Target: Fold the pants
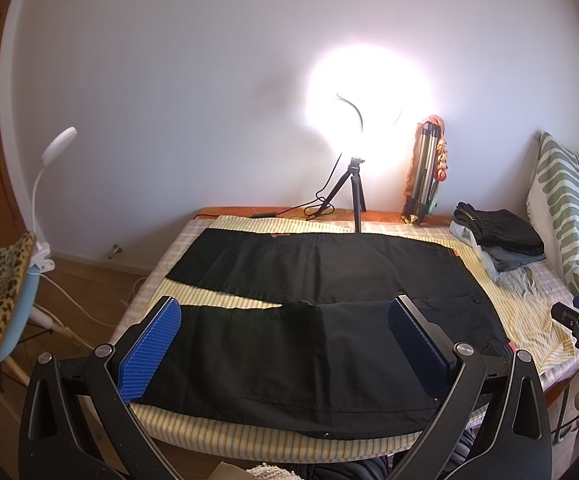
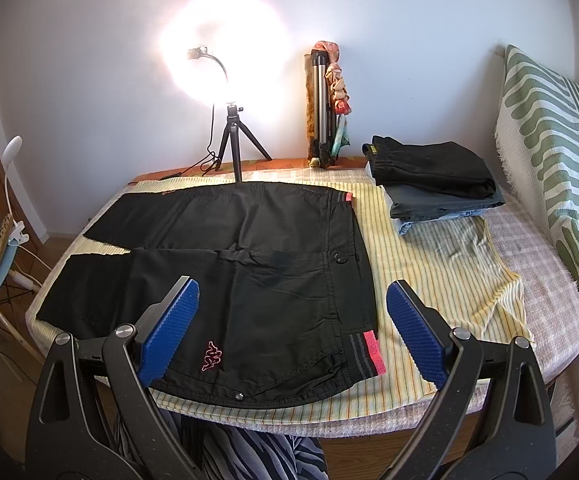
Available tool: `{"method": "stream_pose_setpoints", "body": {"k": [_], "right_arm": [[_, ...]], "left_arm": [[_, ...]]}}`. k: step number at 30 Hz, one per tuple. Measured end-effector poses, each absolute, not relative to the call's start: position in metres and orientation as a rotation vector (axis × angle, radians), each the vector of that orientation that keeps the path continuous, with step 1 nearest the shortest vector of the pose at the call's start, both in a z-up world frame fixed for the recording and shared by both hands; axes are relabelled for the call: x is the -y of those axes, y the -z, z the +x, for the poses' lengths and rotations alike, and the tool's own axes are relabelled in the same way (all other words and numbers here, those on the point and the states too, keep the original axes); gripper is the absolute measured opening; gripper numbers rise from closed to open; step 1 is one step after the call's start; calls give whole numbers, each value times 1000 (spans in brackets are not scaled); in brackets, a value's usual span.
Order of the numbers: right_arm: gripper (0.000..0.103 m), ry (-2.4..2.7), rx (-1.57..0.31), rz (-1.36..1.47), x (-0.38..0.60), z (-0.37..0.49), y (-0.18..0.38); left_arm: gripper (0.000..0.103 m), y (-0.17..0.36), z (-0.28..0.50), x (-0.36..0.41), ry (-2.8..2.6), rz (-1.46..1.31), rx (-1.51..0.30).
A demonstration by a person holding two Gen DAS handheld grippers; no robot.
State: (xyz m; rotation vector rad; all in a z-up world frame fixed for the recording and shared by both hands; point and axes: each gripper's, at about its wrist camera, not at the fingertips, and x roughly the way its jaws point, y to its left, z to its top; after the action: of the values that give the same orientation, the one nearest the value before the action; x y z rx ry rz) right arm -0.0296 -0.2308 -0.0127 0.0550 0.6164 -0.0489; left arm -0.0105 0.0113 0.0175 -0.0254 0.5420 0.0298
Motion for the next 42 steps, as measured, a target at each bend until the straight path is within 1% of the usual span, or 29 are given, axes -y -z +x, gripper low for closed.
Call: {"method": "stream_pose_setpoints", "body": {"k": [11, 18, 25, 29, 30, 31, 32, 34, 36, 38, 42], "right_arm": [[97, 34, -628, 29, 224, -27, 21], [97, -40, -654, 8, 224, -23, 28], [97, -155, -718, -116, 210, -19, 44], [97, -254, -797, -222, 193, -18, 70], [96, -274, -812, -241, 190, -18, 76], [93, -296, -825, -260, 186, -19, 82], [88, -326, -849, -291, 180, -19, 91], [84, -359, -888, -325, 172, -19, 104], [83, -387, -922, -372, 164, -20, 119], [78, -415, -958, -402, 158, -18, 132], [73, -441, -1011, -449, 151, -11, 151]], "left_arm": [[103, -11, -4, -14, -50, -12, -556], [103, 7, 1, -31, -70, -13, -604], [103, 31, 4, -49, -57, -12, -664], [103, 50, 5, -54, -54, 1, -708], [100, 54, 6, -54, -53, 9, -719], [98, 59, 6, -54, -47, 19, -734], [96, 64, 7, -54, -43, 25, -749], [94, 73, 8, -54, -21, 22, -779], [88, 82, 10, -55, -7, 10, -806], [84, 92, 11, -57, 6, 0, -834], [82, 110, 13, -61, 27, -27, -889]]}}
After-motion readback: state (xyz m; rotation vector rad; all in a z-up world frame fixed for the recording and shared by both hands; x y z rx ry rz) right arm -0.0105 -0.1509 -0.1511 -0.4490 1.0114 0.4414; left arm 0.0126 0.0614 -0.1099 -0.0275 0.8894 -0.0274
